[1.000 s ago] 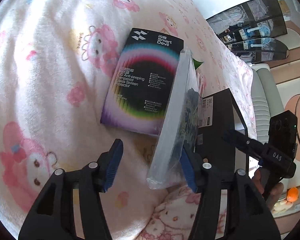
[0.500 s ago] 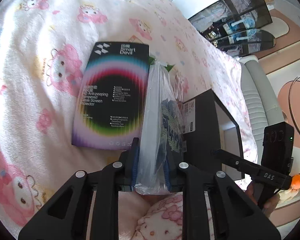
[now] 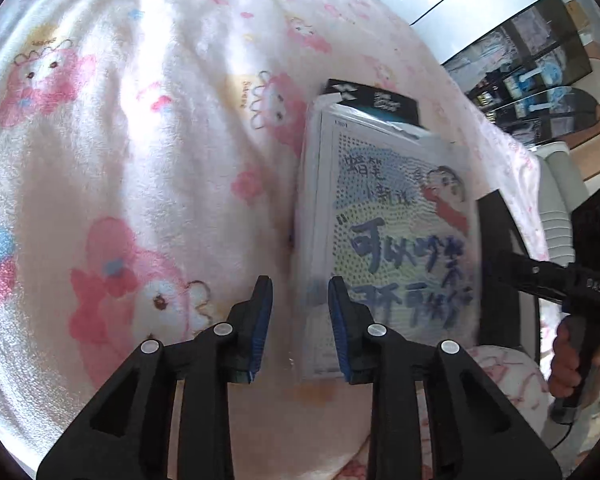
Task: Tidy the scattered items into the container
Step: 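Lift the bagged bead-art kit with the left gripper and carry it over the box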
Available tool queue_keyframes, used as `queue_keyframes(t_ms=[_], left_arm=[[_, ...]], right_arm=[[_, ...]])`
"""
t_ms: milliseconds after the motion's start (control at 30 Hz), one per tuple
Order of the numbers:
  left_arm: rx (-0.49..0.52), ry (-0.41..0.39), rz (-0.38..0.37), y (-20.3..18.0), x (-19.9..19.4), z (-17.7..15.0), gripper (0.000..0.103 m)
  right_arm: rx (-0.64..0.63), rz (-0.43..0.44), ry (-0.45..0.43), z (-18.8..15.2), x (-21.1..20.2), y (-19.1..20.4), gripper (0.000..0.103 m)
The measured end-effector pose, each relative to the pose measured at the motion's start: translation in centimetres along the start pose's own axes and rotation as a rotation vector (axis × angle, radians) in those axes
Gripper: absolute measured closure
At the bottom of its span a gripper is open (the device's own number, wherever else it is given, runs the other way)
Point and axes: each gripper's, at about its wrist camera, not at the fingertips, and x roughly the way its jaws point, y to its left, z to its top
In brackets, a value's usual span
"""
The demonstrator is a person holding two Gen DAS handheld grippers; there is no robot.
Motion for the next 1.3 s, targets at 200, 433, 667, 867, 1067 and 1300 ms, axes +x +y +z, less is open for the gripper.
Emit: queue_keyframes(t_ms=[200,433,667,867,1067,1300], left_arm=[[-0.022,0.036,-0.071,0.6,1.0,1.0,0.071],[-0.132,0.028,-0.13,2.9,3.2,2.3,0.064],[-0.181,0.074,-0.222,1.5,5.3,3.7,0.048],[-0.089,0.071,-0.259,-1.0,3.1,3.8,0.05],[0.039,0.031,-0.317,-6.2,-0.1,5.0,0.05],[0.171,0.038,-0.382,-14.6,-1.6,5.1,0.05]], right_arm=[[0.018,-0.032,0.038,0.3,1.9,-0.2,0.059],[-0.017,0.004,0.059,0.5,2.9,0.9,0.059],[-0.019,0.022,0.035,0.5,4.1,2.0,0.068],[-0.026,0.021,-0.066,0.1,1.3,2.7,0.07],[-0.015,0.008,-0.222,-1.0,-5.0,3.1,0.07],[0.06,0.018,-0.381,-4.0,-12.9,-0.1,0.07]])
